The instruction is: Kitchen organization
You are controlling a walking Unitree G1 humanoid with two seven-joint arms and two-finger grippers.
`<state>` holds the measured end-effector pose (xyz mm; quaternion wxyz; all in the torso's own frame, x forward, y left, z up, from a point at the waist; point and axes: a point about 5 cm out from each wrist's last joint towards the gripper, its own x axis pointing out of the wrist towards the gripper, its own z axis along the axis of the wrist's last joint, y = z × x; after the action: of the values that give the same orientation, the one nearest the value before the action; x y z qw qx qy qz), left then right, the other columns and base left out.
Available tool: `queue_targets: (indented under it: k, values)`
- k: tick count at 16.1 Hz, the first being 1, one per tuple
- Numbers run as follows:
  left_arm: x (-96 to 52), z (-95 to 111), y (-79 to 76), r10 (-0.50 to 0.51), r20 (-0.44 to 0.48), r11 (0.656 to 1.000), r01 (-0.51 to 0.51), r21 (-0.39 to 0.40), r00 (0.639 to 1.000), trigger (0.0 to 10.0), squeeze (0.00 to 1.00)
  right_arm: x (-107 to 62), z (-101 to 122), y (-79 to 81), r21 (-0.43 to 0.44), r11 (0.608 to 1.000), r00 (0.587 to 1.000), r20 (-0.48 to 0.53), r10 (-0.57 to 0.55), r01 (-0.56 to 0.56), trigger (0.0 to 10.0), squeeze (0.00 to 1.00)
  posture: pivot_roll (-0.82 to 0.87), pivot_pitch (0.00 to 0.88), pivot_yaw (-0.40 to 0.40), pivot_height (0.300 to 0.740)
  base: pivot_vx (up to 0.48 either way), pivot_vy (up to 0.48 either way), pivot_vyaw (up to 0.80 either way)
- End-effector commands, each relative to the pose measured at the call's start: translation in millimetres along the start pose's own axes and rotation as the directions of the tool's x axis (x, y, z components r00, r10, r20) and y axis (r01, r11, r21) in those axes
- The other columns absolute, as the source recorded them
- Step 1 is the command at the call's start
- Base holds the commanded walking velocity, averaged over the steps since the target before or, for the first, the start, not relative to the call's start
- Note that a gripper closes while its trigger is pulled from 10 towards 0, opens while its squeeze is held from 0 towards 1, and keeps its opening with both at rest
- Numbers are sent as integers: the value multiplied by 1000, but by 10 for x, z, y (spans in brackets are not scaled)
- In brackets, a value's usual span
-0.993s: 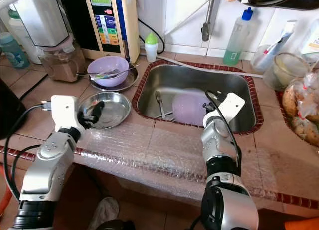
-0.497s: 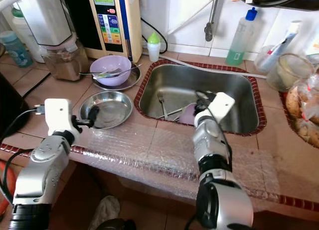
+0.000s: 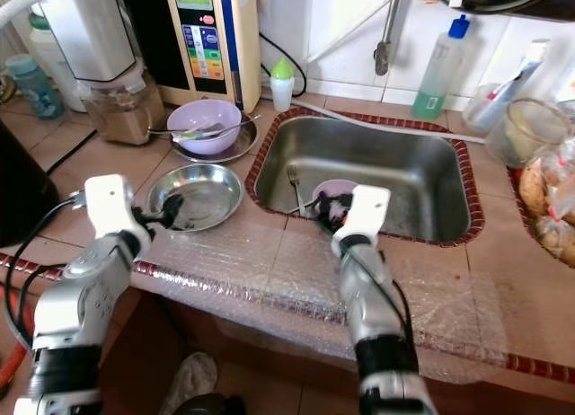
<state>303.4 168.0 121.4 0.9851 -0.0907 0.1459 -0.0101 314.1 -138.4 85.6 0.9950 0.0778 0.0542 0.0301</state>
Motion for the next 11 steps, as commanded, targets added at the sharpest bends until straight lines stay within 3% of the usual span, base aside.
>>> queue_targets:
  k: [1, 2, 3, 5, 11]
  values:
    - [32, -11, -2, -13, -32, 1000, 12, -14, 999, 8863, 0, -27, 18, 106, -14, 999, 999, -3, 46, -46, 10000, 0, -32, 0, 70, 740, 0, 0, 0]
    - [51, -19, -8, -16, -46, 999, 15, -29, 999, 7725, 0, -56, 9, 154, -10, 998, 998, -8, 64, -64, 10000, 0, -32, 0, 70, 740, 0, 0, 0]
    - [88, -33, -4, -23, -72, 1000, 22, -19, 997, 0, 0, -79, 6, 218, -5, 997, 997, -13, 81, -81, 10000, 0, -41, 0, 83, 740, 0, 0, 0]
    - [125, -60, 31, -3, -105, 1000, 0, -28, 994, 0, 0, -117, 40, 272, -27, 994, 995, -4, 101, -101, 10000, 0, -46, 0, 90, 740, 0, 0, 0]
    - [168, -110, 44, -10, -159, 998, -1, -69, 987, 0, 0, -133, 83, 223, -35, 995, 996, -21, 88, -88, 10000, 0, -52, 0, 95, 740, 0, 0, 0]
